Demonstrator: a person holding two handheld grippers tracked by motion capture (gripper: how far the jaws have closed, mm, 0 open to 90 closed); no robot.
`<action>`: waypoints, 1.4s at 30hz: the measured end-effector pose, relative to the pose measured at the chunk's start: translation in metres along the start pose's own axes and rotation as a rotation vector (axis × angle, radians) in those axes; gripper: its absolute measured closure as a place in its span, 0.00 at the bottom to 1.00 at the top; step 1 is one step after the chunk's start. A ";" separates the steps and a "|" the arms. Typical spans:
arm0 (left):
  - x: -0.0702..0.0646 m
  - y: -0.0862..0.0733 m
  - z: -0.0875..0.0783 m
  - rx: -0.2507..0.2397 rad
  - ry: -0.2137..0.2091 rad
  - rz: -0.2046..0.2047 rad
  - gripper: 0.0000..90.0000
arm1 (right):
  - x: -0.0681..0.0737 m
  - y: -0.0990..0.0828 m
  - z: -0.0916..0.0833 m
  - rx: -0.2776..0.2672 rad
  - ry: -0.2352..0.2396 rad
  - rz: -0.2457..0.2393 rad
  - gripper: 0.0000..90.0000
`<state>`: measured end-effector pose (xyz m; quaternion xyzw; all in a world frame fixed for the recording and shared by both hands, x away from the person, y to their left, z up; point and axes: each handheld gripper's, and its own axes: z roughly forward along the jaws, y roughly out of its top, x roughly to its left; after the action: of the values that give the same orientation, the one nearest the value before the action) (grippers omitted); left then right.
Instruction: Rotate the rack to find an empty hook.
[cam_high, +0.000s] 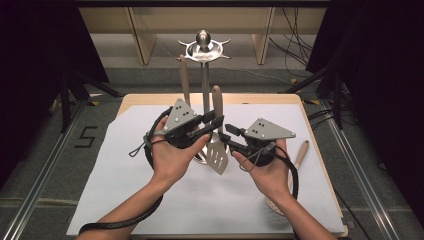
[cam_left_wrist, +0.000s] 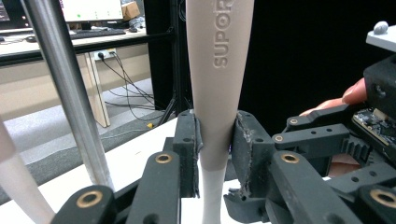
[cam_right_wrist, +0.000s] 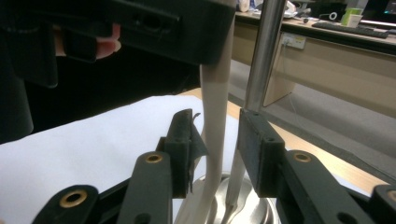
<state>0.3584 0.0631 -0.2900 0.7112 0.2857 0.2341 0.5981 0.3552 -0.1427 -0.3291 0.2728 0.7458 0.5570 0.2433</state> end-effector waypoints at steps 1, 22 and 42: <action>0.000 0.000 0.000 0.000 -0.002 0.002 0.80 | 0.000 0.001 -0.001 0.001 -0.001 -0.007 0.75; 0.000 -0.002 0.000 -0.048 -0.079 0.001 0.72 | -0.007 0.005 -0.005 -0.016 0.041 -0.012 0.88; 0.004 0.000 -0.006 -0.104 -0.217 0.014 0.77 | -0.022 -0.005 -0.012 -0.024 0.229 0.034 0.88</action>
<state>0.3579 0.0701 -0.2888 0.7024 0.2018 0.1747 0.6598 0.3624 -0.1666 -0.3291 0.2171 0.7572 0.5975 0.1500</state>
